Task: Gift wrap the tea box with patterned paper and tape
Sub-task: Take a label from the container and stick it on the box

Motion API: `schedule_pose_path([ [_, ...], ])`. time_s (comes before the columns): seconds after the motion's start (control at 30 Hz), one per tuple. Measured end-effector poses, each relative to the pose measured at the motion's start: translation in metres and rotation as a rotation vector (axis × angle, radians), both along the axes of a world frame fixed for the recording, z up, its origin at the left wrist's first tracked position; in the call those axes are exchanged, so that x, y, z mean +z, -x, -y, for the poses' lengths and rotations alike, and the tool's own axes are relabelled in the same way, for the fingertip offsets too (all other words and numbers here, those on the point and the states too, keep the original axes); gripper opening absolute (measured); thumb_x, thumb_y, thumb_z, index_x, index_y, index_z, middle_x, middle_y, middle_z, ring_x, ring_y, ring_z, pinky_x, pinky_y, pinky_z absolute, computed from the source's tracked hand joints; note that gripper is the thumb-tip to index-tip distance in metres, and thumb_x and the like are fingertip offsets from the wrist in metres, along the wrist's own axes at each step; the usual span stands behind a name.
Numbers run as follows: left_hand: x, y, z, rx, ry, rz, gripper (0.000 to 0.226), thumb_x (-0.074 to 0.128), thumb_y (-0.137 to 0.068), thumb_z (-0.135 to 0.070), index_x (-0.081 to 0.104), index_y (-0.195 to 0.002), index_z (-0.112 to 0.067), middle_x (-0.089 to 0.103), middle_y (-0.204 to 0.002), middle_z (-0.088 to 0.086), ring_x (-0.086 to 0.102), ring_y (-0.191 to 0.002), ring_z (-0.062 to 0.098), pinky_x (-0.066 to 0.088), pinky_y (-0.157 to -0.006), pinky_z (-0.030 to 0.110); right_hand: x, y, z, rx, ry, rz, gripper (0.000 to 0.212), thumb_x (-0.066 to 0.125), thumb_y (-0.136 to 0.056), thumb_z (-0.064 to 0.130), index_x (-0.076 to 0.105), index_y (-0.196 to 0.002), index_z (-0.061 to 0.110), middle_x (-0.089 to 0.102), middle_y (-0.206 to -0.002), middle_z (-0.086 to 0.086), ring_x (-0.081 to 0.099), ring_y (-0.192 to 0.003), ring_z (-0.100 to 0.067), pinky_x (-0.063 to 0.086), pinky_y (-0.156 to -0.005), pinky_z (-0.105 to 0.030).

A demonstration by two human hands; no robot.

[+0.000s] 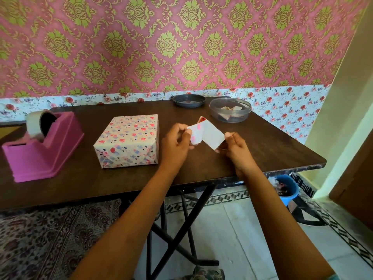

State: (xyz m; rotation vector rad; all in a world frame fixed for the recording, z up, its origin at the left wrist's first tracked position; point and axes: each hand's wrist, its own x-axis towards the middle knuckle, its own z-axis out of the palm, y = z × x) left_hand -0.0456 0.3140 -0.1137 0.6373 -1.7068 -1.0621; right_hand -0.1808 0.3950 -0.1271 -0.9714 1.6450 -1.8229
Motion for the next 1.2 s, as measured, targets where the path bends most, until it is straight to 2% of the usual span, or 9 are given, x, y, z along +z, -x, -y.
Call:
schedule_pose_path([
  [0.1, 0.000, -0.003, -0.001, 0.118, 0.142, -0.016, 0.005, 0.049, -0.095, -0.019, 0.054, -0.096, -0.019, 0.060, -0.101, -0.003, 0.064, -0.094, 0.018, 0.053, -0.056, 0.016, 0.001, 0.002, 0.002, -0.096, -0.064, 0.004, 0.023, 0.032, -0.101, 0.031, 0.045, -0.109, 0.014, 0.051, -0.111, -0.006, 0.053, -0.102, -0.020, 0.050, -0.089, -0.035],
  [0.2, 0.003, -0.007, -0.005, 0.200, 0.279, -0.029, 0.013, 0.049, -0.094, -0.021, 0.059, -0.100, -0.015, 0.062, -0.093, -0.005, 0.063, -0.084, 0.013, 0.058, -0.064, 0.041, 0.001, 0.003, 0.005, -0.139, -0.073, -0.001, 0.021, 0.032, -0.101, 0.031, 0.045, -0.107, 0.014, 0.051, -0.106, -0.005, 0.052, -0.098, -0.018, 0.047, -0.085, -0.032],
  [0.4, 0.037, -0.028, -0.007, 0.317, 0.339, -0.023, 0.023, 0.051, -0.094, -0.016, 0.063, -0.112, -0.009, 0.059, -0.098, -0.009, 0.056, -0.083, 0.002, 0.058, -0.071, 0.042, -0.003, 0.005, 0.007, -0.128, -0.128, -0.079, 0.023, 0.034, -0.100, 0.033, 0.047, -0.103, 0.015, 0.052, -0.096, -0.004, 0.048, -0.081, -0.012, 0.040, -0.069, -0.025],
  [0.5, 0.053, -0.040, -0.008, 0.362, 0.343, -0.007, 0.024, 0.051, -0.094, -0.018, 0.063, -0.113, -0.008, 0.065, -0.103, 0.000, 0.057, -0.090, 0.008, 0.055, -0.075, 0.027, -0.001, 0.002, 0.006, -0.135, -0.162, -0.121, 0.023, 0.034, -0.100, 0.033, 0.046, -0.104, 0.014, 0.049, -0.090, 0.001, 0.046, -0.078, -0.010, 0.038, -0.063, -0.022],
  [0.6, 0.065, -0.053, -0.006, 0.433, 0.341, 0.033, 0.023, 0.050, -0.095, -0.019, 0.063, -0.111, -0.008, 0.067, -0.107, 0.008, 0.058, -0.092, 0.012, 0.039, -0.066, 0.001, 0.003, -0.003, 0.003, -0.130, -0.169, -0.192, 0.022, 0.036, -0.100, 0.030, 0.048, -0.100, 0.010, 0.049, -0.084, 0.001, 0.049, -0.085, -0.016, 0.040, -0.070, -0.027],
  [0.67, 0.069, -0.061, -0.003, 0.459, 0.319, 0.049, 0.022, 0.050, -0.095, -0.018, 0.063, -0.110, -0.008, 0.067, -0.107, 0.007, 0.056, -0.090, 0.008, 0.036, -0.061, -0.004, 0.005, -0.006, 0.002, -0.119, -0.193, -0.285, 0.023, 0.039, -0.099, 0.028, 0.051, -0.098, 0.008, 0.054, -0.088, -0.003, 0.053, -0.087, -0.019, 0.043, -0.075, -0.032],
  [0.83, 0.080, -0.081, 0.002, 0.501, 0.290, 0.091, 0.022, 0.049, -0.095, -0.016, 0.063, -0.109, -0.007, 0.067, -0.107, 0.009, 0.054, -0.088, 0.008, 0.039, -0.074, 0.017, 0.013, -0.014, 0.004, -0.118, -0.217, -0.422, 0.020, 0.049, -0.095, 0.027, 0.058, -0.088, 0.010, 0.060, -0.082, -0.006, 0.056, -0.077, -0.018, 0.043, -0.064, -0.024],
  [1.03, 0.082, -0.099, 0.003, 0.503, 0.294, 0.141, 0.021, 0.049, -0.095, -0.015, 0.062, -0.110, -0.007, 0.066, -0.104, 0.008, 0.053, -0.084, 0.007, 0.043, -0.063, 0.014, 0.022, -0.014, 0.015, -0.128, -0.412, -0.491, 0.024, 0.057, -0.091, 0.027, 0.065, -0.080, 0.007, 0.062, -0.074, -0.008, 0.059, -0.068, -0.019, 0.050, -0.068, -0.028],
  [1.2, 0.080, -0.111, 0.008, 0.483, 0.293, 0.111, 0.021, 0.050, -0.094, -0.013, 0.064, -0.110, -0.009, 0.067, -0.099, 0.009, 0.058, -0.079, 0.012, 0.057, -0.069, 0.041, 0.029, -0.015, 0.017, -0.167, -0.490, -0.618, 0.036, 0.054, -0.093, 0.023, 0.055, -0.060, 0.010, 0.057, -0.064, -0.007, 0.055, -0.061, -0.019, 0.043, -0.059, -0.023],
])
